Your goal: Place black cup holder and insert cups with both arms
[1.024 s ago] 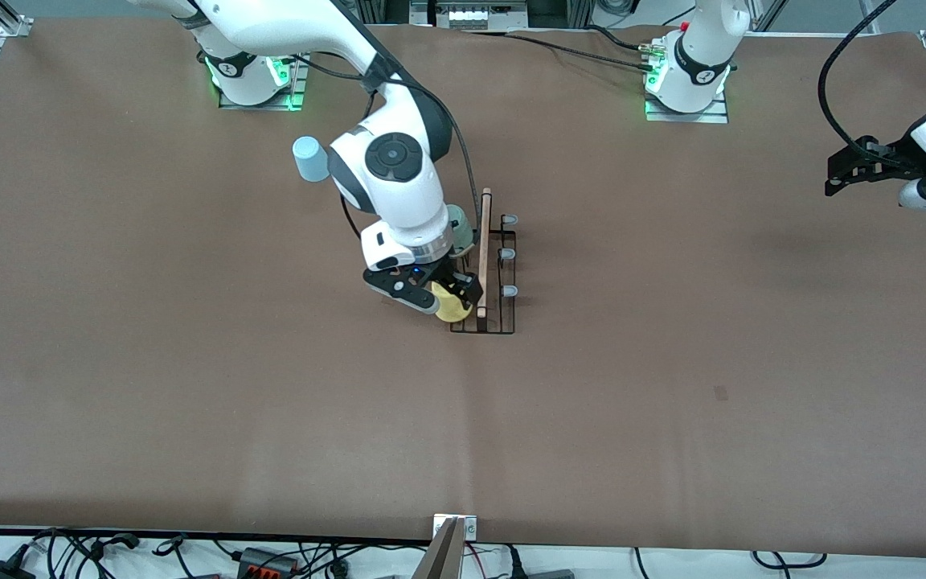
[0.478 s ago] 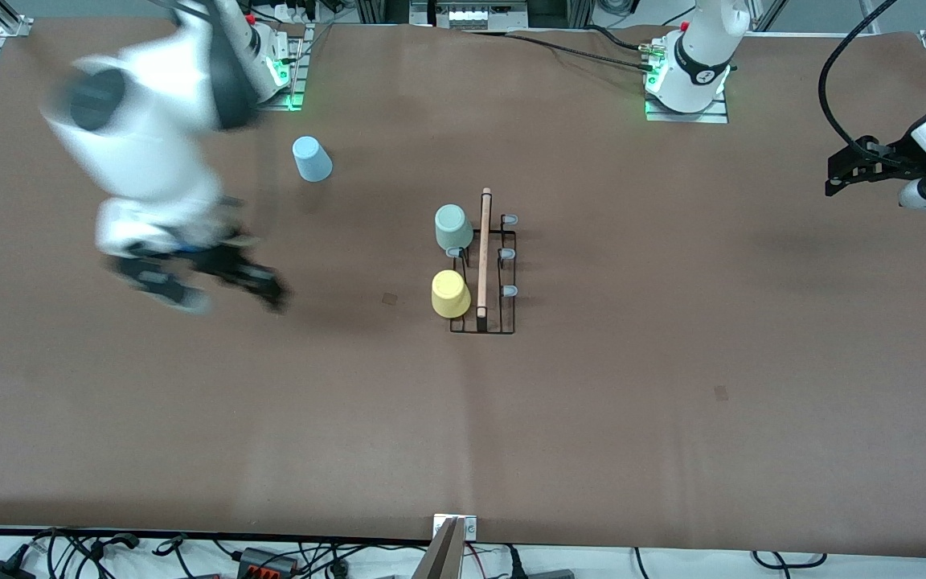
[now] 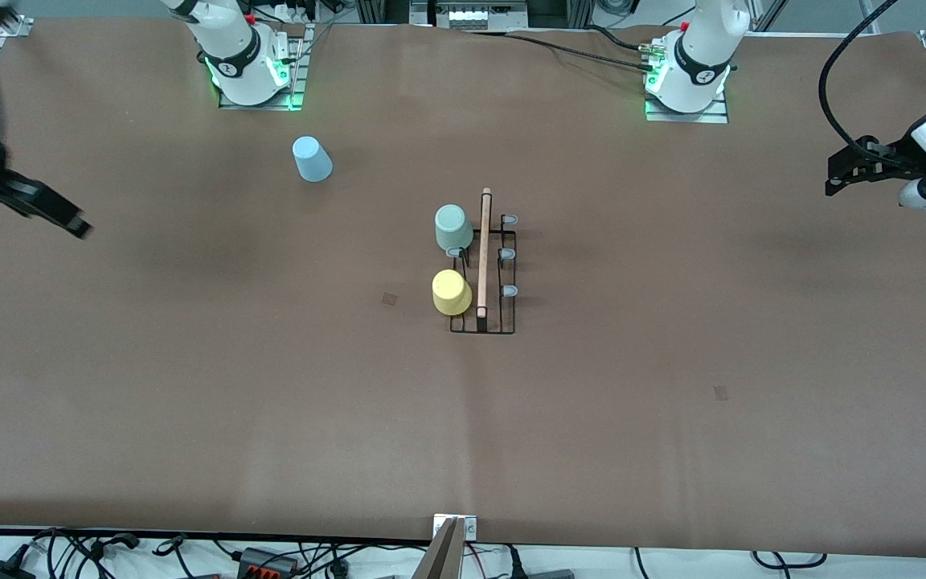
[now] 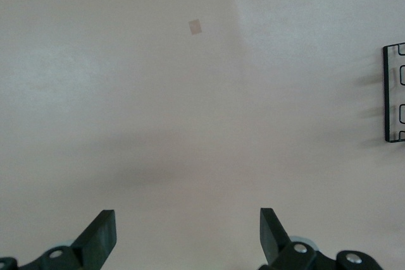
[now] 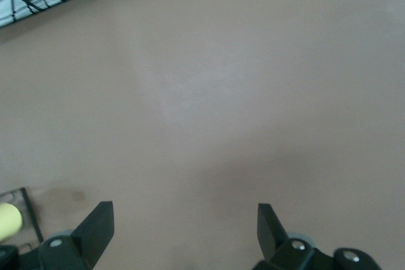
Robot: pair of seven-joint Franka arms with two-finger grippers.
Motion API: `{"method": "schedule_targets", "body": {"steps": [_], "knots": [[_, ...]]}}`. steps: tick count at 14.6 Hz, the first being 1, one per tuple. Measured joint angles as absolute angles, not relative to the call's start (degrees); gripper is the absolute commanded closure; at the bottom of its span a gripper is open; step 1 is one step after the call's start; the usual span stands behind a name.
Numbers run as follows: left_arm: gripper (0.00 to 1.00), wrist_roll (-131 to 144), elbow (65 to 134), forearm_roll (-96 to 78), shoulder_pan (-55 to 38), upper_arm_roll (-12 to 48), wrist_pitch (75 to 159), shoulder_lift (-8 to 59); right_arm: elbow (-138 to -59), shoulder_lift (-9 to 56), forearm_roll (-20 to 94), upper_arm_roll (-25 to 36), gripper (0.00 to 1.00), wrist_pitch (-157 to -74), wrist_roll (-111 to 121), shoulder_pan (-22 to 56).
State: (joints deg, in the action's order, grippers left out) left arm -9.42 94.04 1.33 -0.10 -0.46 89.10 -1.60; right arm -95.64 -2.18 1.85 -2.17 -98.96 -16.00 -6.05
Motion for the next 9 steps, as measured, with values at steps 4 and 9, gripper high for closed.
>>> {"method": "schedule_targets", "body": {"steps": [4, 9], "knots": [[0.00, -9.4, 94.0, 1.3, -0.1, -0.5, 89.1, -1.6, -87.7, 0.6, -1.8, -2.6, 0.00, -92.4, -12.3, -7.6], [0.00, -9.4, 94.0, 1.3, -0.1, -0.5, 89.0, -1.6, -86.4, 6.2, -1.9, -3.7, 0.00, -88.1, -12.4, -6.3]]}}
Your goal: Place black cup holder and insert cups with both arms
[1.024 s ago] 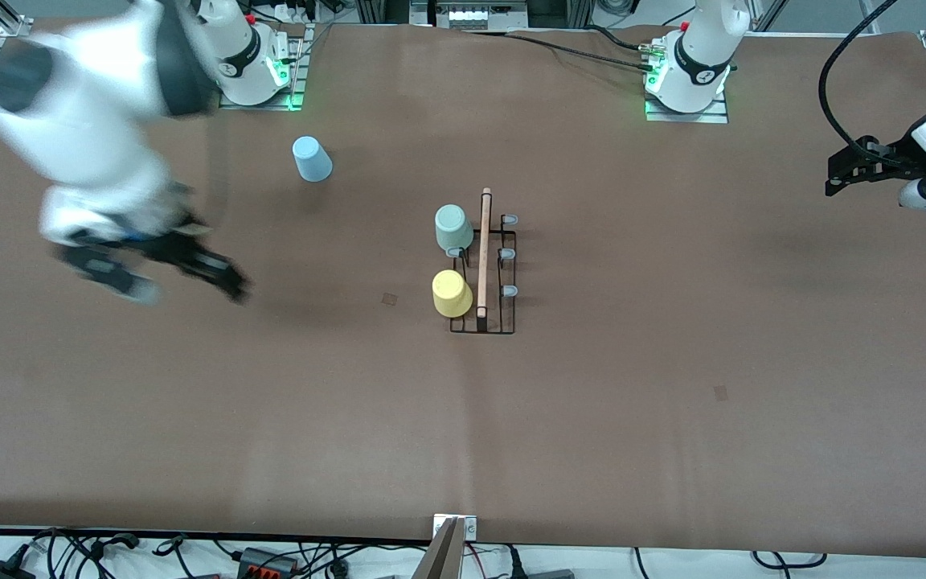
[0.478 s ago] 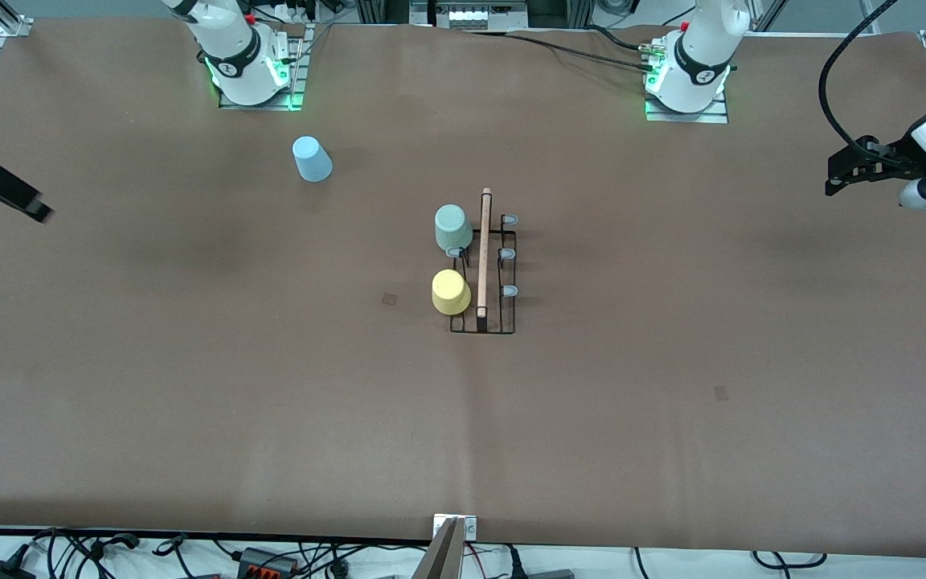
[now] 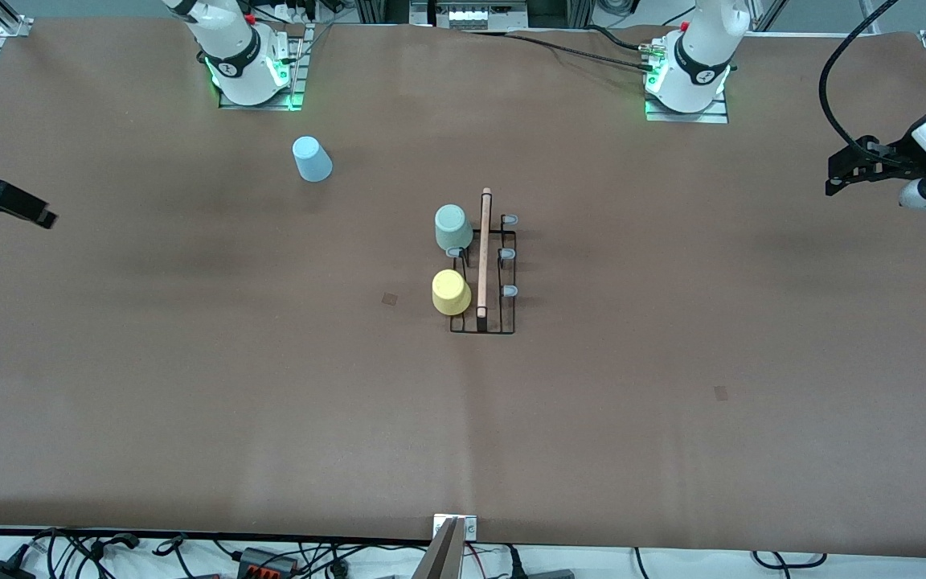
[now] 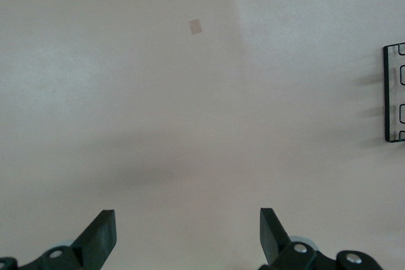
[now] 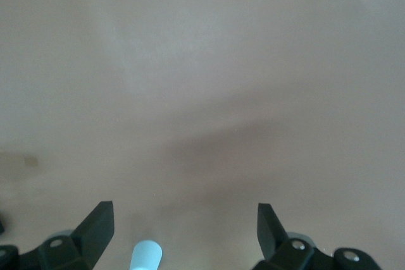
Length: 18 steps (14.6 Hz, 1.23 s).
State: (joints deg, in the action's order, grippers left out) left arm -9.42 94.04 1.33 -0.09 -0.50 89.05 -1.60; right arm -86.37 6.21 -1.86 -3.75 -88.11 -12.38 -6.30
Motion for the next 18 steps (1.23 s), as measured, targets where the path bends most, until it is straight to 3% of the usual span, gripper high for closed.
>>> {"method": "schedule_targets", "body": {"steps": [5, 18], "knots": [[0.00, -9.4, 94.0, 1.3, -0.1, -0.5, 89.0, -1.6, -86.1, 6.9, -1.9, -3.8, 0.00, -91.9, -6.9, -5.5], [0.00, -9.4, 94.0, 1.3, 0.1, -0.6, 89.0, -1.6, -89.5, 3.2, -1.5, -3.7, 0.00, -91.5, -4.1, -5.4]]}}
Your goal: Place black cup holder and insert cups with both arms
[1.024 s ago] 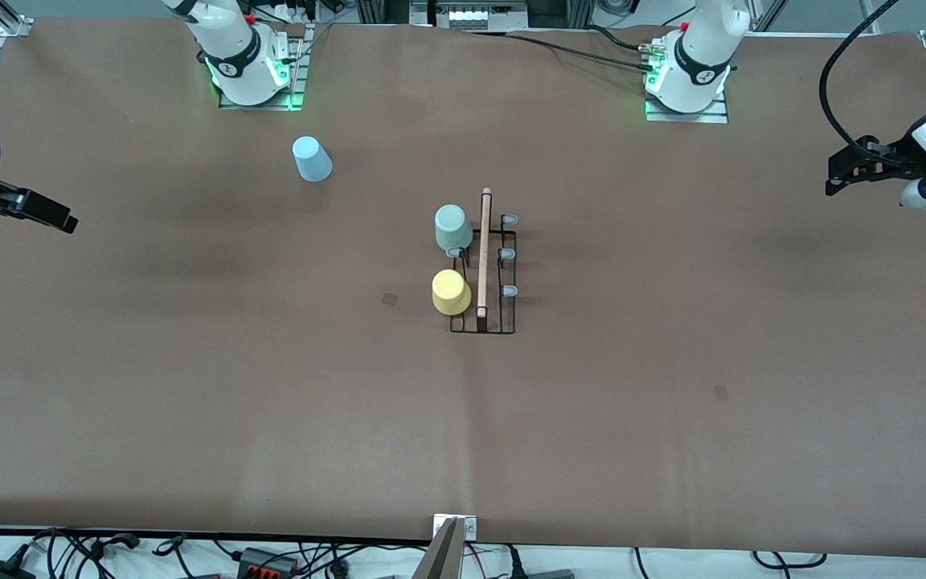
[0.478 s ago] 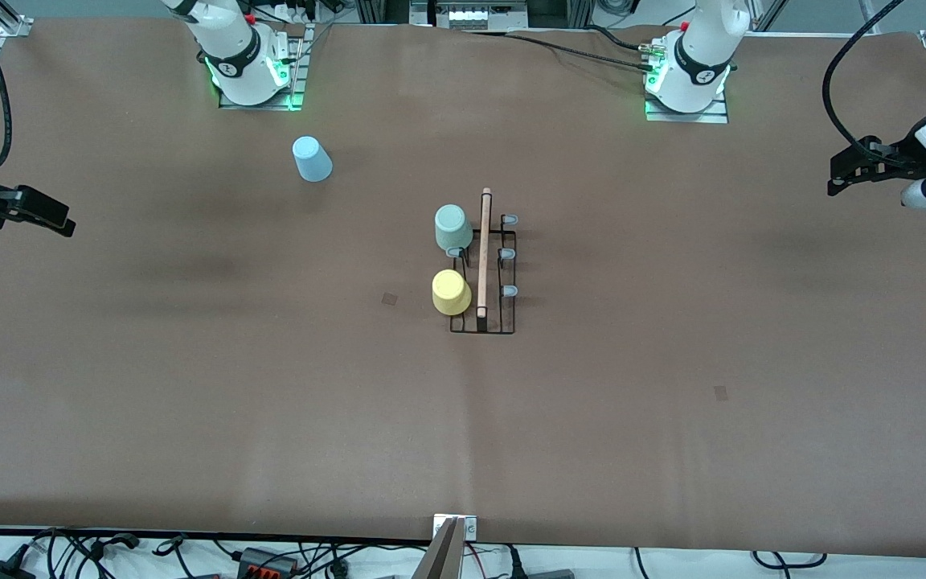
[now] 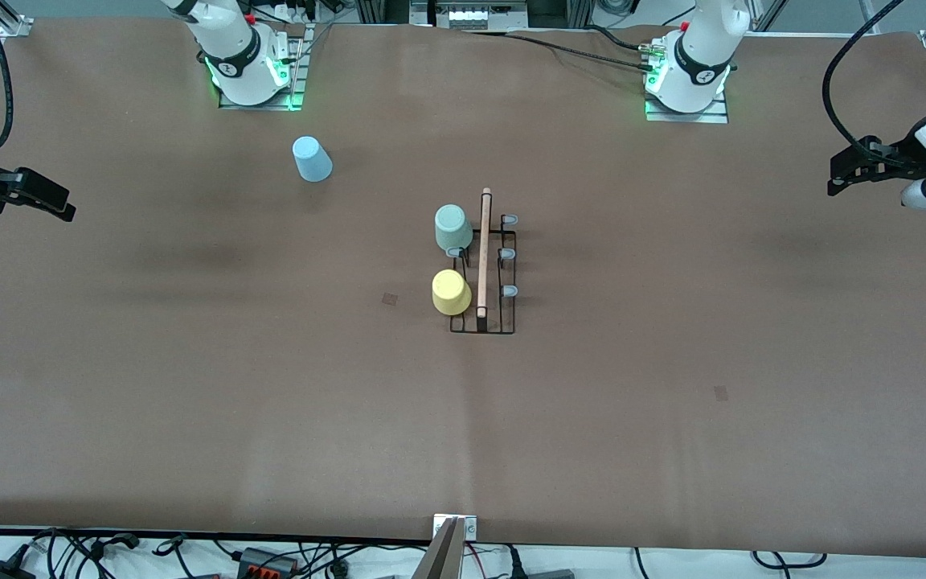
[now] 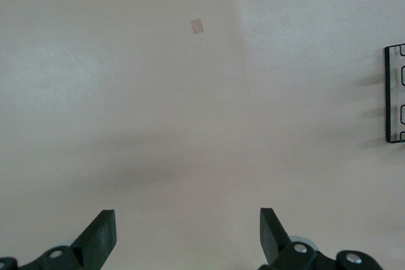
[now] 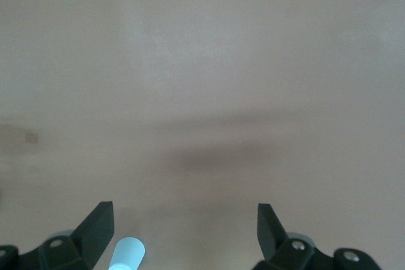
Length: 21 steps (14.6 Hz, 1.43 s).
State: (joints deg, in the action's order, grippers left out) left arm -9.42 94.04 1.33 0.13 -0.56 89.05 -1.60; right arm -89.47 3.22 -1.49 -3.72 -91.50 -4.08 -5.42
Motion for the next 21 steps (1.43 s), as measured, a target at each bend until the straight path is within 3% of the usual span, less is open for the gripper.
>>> {"method": "schedule_targets", "body": {"steps": [21], "knots": [[0.00, -9.4, 94.0, 1.3, 0.1, -0.6, 89.0, -1.6, -88.8, 4.1, -0.3, -2.1, 0.00, -92.1, -5.4, -6.6]]}}
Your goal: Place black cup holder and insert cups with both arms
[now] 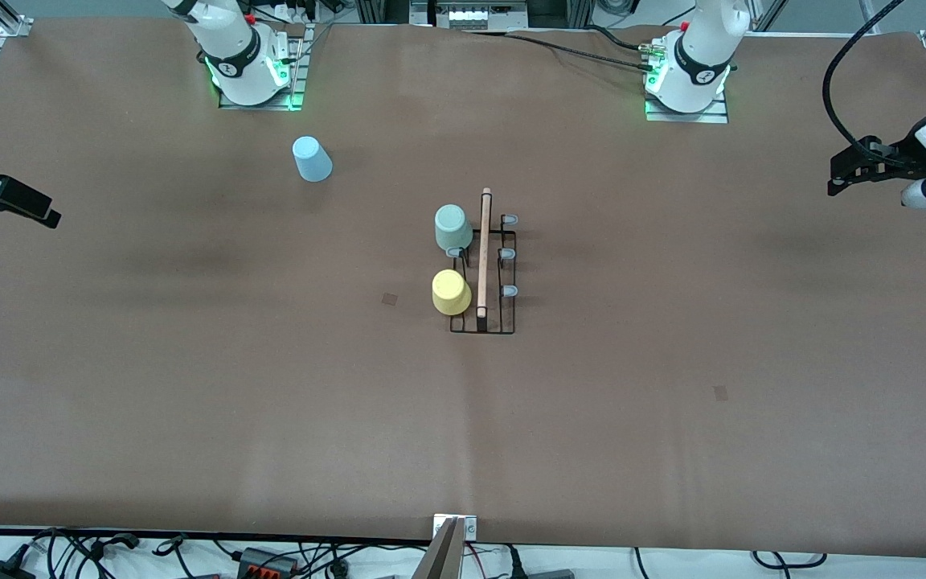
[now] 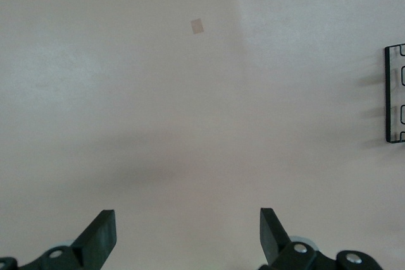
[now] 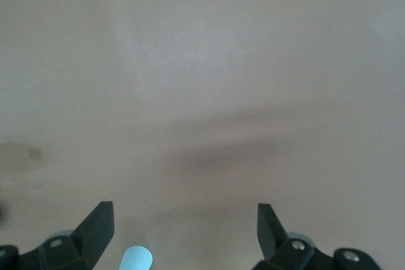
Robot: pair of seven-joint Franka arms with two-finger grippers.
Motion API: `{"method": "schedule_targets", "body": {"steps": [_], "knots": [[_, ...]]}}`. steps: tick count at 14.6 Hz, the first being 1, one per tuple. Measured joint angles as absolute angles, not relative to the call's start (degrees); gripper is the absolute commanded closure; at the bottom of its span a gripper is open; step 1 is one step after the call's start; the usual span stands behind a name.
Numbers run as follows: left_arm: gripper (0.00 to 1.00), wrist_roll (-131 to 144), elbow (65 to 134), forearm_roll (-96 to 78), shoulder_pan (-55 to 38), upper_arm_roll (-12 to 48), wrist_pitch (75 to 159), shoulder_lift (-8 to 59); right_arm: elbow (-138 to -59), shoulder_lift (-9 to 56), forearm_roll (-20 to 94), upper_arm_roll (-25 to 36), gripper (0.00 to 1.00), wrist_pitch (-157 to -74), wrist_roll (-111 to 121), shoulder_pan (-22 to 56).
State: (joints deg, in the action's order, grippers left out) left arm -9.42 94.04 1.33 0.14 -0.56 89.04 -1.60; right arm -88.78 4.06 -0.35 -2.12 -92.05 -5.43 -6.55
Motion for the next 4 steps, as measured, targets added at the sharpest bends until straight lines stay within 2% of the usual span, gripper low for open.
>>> {"method": "schedule_targets", "body": {"steps": [4], "knots": [[0.00, -9.4, 94.0, 1.3, 0.1, -0.6, 89.0, -1.6, -88.3, 4.0, -0.3, -2.1, 0.00, -91.9, -5.3, -6.6]]}}
